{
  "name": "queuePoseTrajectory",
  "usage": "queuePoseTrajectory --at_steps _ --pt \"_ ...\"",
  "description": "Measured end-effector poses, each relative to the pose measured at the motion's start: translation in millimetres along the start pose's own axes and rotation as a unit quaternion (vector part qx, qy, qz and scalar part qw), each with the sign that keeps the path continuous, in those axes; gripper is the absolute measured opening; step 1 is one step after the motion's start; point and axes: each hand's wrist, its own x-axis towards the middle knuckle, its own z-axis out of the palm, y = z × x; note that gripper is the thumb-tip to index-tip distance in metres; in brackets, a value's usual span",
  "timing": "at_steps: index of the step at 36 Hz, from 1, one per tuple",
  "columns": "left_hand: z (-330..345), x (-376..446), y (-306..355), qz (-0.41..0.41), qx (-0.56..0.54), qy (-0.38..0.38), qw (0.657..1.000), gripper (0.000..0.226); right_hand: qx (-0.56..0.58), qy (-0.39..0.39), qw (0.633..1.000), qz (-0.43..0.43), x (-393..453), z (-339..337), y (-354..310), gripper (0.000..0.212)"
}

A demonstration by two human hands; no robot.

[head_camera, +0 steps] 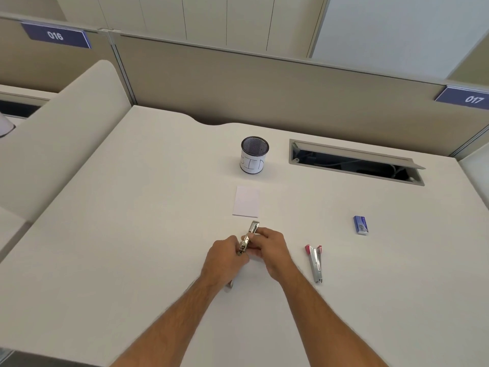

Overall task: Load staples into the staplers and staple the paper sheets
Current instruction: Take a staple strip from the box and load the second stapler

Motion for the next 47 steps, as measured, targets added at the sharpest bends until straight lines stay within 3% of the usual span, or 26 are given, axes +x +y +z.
queuePoseTrajectory --at_steps 8,14,22,27,35,38,43,47 --pt "-10 -5 13 0.006 -0.077 -0.046 0.996 0.014 0.06 -0.016 0.998 -0.034 -3 -7 -8 0.018" --pt "-26 -1 17 -0.002 -0.115 -0.076 0.99 0.011 -0.005 0.013 0.997 -0.071 -2 -16 -11 0.022" --pt "-40 7 19 -0.002 -0.254 -0.031 0.967 0.015 -0.15 -0.021 0.982 -0.116 -12 -21 -21 0.014" --pt "-38 7 24 0.027 -0.228 -0.04 0.972 0.035 -0.219 -0.03 0.967 -0.123 -16 -21 -23 0.024" --pt "-33 13 16 0.085 -0.168 -0.088 0.978 0.073 -0.463 -0.048 0.863 -0.198 -19 -22 -27 0.055" --pt "-30 14 12 0.096 -0.133 -0.09 0.982 0.068 -0.513 -0.052 0.825 -0.229 -20 -20 -28 0.049" --pt "-28 14 13 0.073 -0.088 -0.064 0.991 0.045 -0.545 -0.055 0.804 -0.231 -22 -18 -26 0.043" --pt "-26 14 13 0.067 -0.089 -0.057 0.992 0.043 -0.555 -0.05 0.796 -0.237 -22 -16 -26 0.041"
